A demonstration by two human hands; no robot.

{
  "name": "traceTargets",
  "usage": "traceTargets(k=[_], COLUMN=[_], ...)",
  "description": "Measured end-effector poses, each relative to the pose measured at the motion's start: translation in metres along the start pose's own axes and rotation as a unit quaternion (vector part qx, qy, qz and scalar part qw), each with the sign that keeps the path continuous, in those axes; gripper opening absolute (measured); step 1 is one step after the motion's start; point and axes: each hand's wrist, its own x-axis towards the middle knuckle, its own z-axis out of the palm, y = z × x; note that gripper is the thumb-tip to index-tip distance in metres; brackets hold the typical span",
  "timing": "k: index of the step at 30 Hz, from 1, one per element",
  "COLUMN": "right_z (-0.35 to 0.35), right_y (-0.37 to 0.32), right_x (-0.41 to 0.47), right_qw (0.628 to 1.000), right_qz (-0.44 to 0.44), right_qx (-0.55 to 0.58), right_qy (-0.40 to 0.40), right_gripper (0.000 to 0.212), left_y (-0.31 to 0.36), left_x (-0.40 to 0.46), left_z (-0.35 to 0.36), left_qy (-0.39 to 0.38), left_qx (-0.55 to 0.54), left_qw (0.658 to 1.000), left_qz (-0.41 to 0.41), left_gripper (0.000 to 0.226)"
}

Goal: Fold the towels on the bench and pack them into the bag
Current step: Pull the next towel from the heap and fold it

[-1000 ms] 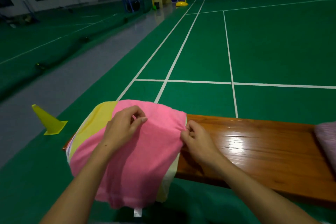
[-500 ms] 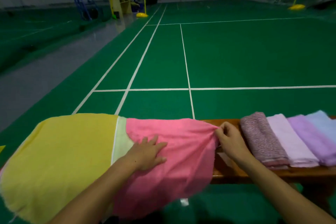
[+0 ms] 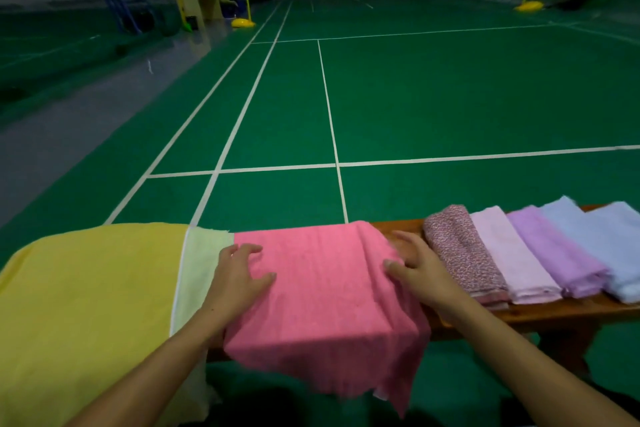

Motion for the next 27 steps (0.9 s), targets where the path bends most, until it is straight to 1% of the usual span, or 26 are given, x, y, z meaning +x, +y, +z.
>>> traceTargets(k=[1,3,5,7,8,10,12,14,16,17,19,20,21,23,24,25,27], right_z=[0.003,0.008,0.011,0.011,0.011,0.012,0.012,0.011,0.008,0.005,-0.003,-0.008,-0.012,-0.013,-0.012,-0.011,-0.010], right_y=[0.001,0.003,0.004,0.003,0.001,-0.001,-0.006,-0.009,-0.013,-0.015,-0.026,-0.034,-0.041,-0.050,-0.050,-0.049,-0.048], right_x=[0.000,0.000,0.000,-0.002,-0.003,-0.005,-0.006,-0.007,-0.005,-0.002,0.000,-0.001,-0.004,-0.011,-0.014,-0.014,-0.013], right_qw=[1.000,0.997,0.990,0.984,0.983,0.979,0.973,0.970,0.969,0.968,0.961,0.962,0.969,0.983,0.987,0.989,0.990], right_qz=[0.007,0.037,0.083,0.110,0.113,0.116,0.125,0.127,0.117,0.107,0.060,0.026,-0.008,-0.041,-0.040,-0.032,-0.008], right_qx=[0.021,0.056,0.087,0.105,0.116,0.153,0.187,0.205,0.216,0.227,0.269,0.269,0.245,0.176,0.146,0.129,0.135], right_qy=[-0.020,-0.045,-0.075,-0.090,-0.086,-0.067,-0.050,-0.038,-0.031,-0.022,0.012,0.025,0.019,-0.040,-0.062,-0.062,-0.040], right_gripper=[0.050,0.045,0.040,0.037,0.034,0.030,0.028,0.028,0.028,0.028,0.030,0.032,0.034,0.035,0.033,0.029,0.026], left_y=[-0.001,-0.001,-0.001,0.001,0.002,0.005,0.004,0.002,0.002,0.003,0.009,0.011,0.012,0.012,0.012,0.013,0.015], left_x=[-0.001,-0.007,-0.015,-0.022,-0.025,-0.030,-0.034,-0.034,-0.033,-0.031,-0.023,-0.020,-0.017,-0.017,-0.017,-0.018,-0.018], left_z=[-0.005,-0.013,-0.021,-0.027,-0.030,-0.033,-0.038,-0.046,-0.057,-0.063,-0.071,-0.074,-0.076,-0.075,-0.073,-0.071,-0.072], left_qy=[-0.009,-0.054,-0.092,-0.123,-0.127,-0.138,-0.154,-0.192,-0.244,-0.237,-0.141,-0.092,-0.069,-0.092,-0.107,-0.109,-0.084], left_qx=[-0.051,-0.134,-0.234,-0.326,-0.352,-0.373,-0.373,-0.364,-0.397,-0.436,-0.525,-0.543,-0.536,-0.494,-0.479,-0.467,-0.445], left_qw=[0.998,0.984,0.954,0.917,0.905,0.893,0.891,0.888,0.863,0.850,0.830,0.828,0.837,0.863,0.870,0.876,0.890], left_qz=[-0.037,-0.105,-0.162,-0.194,-0.203,-0.209,-0.207,-0.204,-0.194,-0.176,-0.127,-0.102,-0.082,-0.057,-0.052,-0.052,-0.051], left_gripper=[0.059,0.050,0.046,0.052,0.054,0.055,0.051,0.046,0.042,0.042,0.034,0.028,0.024,0.025,0.025,0.023,0.018])
